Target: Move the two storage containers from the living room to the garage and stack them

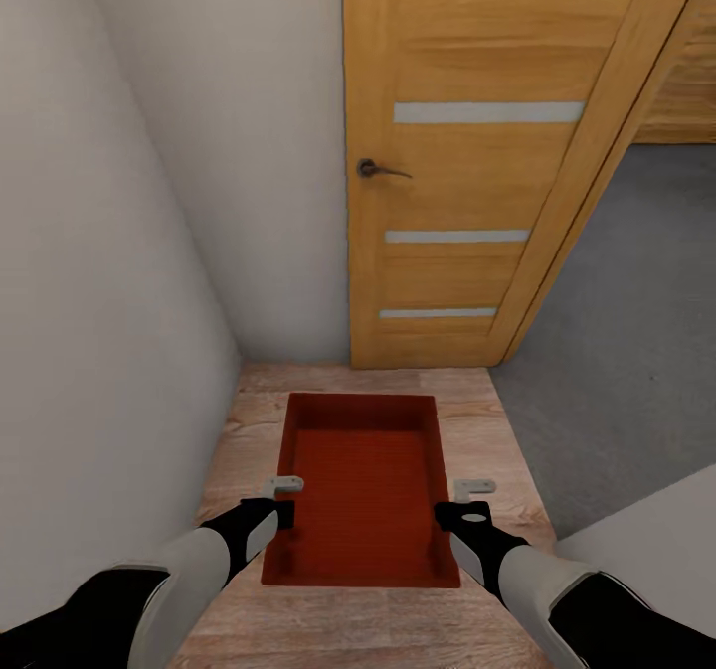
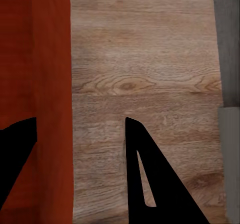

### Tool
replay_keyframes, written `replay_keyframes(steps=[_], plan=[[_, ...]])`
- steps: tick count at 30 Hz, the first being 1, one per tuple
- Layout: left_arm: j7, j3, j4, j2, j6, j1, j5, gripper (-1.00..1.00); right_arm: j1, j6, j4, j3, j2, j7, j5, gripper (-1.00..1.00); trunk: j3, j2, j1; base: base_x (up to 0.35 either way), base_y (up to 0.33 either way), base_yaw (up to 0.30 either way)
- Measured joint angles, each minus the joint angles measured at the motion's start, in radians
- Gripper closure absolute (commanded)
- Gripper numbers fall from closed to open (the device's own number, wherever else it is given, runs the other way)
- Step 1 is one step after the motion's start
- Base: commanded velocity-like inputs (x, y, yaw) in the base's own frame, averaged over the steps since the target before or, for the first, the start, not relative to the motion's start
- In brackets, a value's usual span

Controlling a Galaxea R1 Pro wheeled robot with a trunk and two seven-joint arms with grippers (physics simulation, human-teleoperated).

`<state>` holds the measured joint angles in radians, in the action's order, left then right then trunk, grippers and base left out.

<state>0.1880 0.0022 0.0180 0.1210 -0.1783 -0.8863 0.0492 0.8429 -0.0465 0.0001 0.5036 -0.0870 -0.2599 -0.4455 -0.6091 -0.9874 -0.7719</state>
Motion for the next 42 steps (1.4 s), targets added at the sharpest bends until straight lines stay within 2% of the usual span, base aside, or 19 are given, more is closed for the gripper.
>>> replay_keyframes(steps=[34,42], plan=[[0.0,0.001,0.0,0.002,-0.007,0.0,-0.001,1.0,0.0,0.001,0.0,0.0,0.002,0.001,0.0,1.0,0.0,0.0,0.0,0.001,0.0,-0.259],[-0.001,0.0,-0.001,0.002,-0.007,0.0,0.0,1.0,0.0,0.002,0.0,0.0,0.001,0.005,0.0,1.0,0.0,0.0,0.0,0.175,0.027,-0.074]])
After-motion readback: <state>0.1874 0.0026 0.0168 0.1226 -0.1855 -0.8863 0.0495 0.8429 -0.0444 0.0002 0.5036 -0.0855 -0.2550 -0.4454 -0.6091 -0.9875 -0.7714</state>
